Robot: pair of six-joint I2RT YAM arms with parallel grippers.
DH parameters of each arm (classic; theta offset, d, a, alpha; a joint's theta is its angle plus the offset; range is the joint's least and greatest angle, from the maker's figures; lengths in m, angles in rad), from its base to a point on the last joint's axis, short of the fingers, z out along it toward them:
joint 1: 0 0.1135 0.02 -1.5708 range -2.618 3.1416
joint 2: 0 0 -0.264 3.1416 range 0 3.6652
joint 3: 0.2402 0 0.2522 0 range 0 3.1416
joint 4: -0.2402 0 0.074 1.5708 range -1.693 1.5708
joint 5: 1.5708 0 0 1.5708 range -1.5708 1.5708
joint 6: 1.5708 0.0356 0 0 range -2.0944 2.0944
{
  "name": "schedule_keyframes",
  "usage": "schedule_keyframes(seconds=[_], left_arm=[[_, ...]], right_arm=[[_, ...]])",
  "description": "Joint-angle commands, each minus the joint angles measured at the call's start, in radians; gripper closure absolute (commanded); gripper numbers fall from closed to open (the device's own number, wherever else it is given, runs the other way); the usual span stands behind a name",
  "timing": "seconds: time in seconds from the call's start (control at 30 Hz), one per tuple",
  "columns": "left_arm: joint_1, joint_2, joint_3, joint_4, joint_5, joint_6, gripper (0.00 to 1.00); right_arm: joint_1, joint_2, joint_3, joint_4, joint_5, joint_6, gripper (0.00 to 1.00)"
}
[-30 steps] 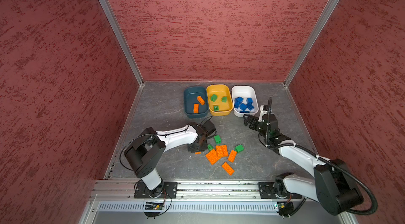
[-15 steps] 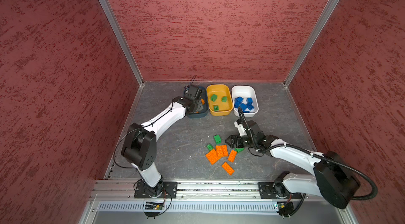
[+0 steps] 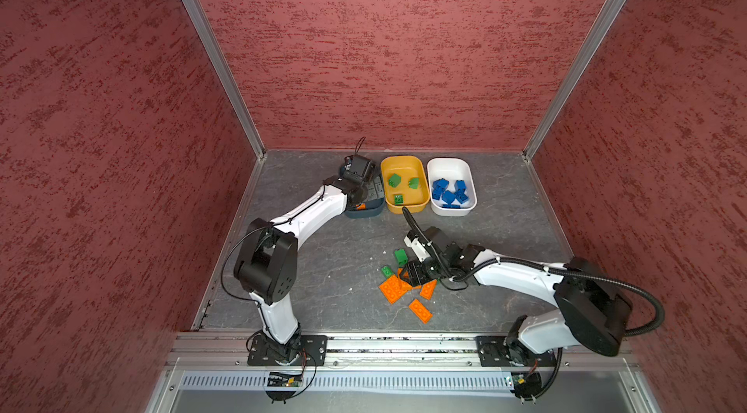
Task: Sort the legos into containers by color
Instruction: 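Drop the orange brick into the teal bin while right gripper grasps a green brick, then drop the green brick into the yellow bin while left gripper returns to bricks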
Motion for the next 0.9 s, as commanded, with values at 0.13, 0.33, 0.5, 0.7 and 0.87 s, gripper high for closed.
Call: schedule_keyframes(seconds=[0.13, 0.33, 0.5, 0.7, 0.87], left_arm=[[-0.015, -0.174, -0.217, 0.020, -0.025, -0.135, 0.00], [-0.027, -0.257, -0.363, 0.001, -0.004, -0.229, 0.00], [-0.077, -0.280, -0.413, -0.070, 0.044, -0.264, 0.00], [-0.207, -0.295, -0.463, -0.072, 0.105, -0.214, 0.00], [-0.299, -0.275, -0.483, -0.060, 0.176, -0.152, 0.03]], right_arm=[[0.011, 0.077, 0.095, 0.034, 0.195, 0.006, 0.31], [0.012, 0.213, 0.202, -0.029, 0.311, -0.020, 0.35], [0.010, 0.221, 0.227, -0.028, 0.339, -0.068, 0.57], [-0.080, 0.179, 0.298, 0.038, 0.303, -0.164, 0.70], [-0.230, 0.213, 0.390, 0.171, 0.246, -0.174, 0.70]])
